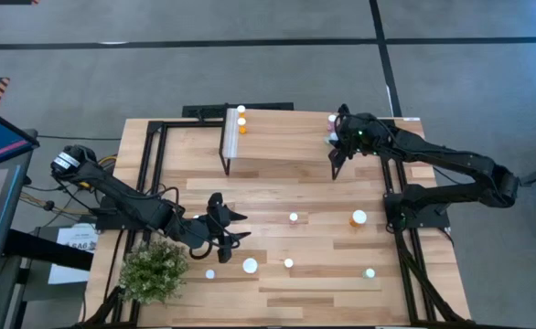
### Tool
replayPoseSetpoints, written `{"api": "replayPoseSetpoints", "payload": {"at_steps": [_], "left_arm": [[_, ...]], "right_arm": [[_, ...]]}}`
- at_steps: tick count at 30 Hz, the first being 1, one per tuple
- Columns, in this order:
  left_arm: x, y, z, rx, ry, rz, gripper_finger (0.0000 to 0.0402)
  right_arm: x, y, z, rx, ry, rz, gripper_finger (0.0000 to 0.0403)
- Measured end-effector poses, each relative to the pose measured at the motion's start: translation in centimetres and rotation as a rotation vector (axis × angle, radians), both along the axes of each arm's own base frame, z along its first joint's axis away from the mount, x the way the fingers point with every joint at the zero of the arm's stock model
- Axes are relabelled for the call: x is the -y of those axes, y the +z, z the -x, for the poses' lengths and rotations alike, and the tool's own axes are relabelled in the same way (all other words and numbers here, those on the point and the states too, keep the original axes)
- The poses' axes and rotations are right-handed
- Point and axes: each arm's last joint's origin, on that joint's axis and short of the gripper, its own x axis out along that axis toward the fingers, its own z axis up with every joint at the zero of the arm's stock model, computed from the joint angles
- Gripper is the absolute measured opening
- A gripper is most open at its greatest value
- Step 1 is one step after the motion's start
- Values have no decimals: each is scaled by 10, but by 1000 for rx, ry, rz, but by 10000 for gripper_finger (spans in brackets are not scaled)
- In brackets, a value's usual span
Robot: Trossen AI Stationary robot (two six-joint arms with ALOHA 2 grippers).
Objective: Pick and place medicine bottles onto shelf by color
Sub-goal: Put the top small blue pill bottle on the shelf
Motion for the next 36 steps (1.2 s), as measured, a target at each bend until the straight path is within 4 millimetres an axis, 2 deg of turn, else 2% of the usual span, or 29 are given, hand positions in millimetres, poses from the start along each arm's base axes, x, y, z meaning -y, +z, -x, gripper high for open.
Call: {"api": "replayPoseSetpoints", "payload": {"at_steps": [12,36], "left_arm": [[0,0,0,0,0,0,208],[0,0,0,0,0,0,208]], "right_arm": [[0,0,1,-7,-1,-2,138],[1,3,-2,38,-3,22,173]]}}
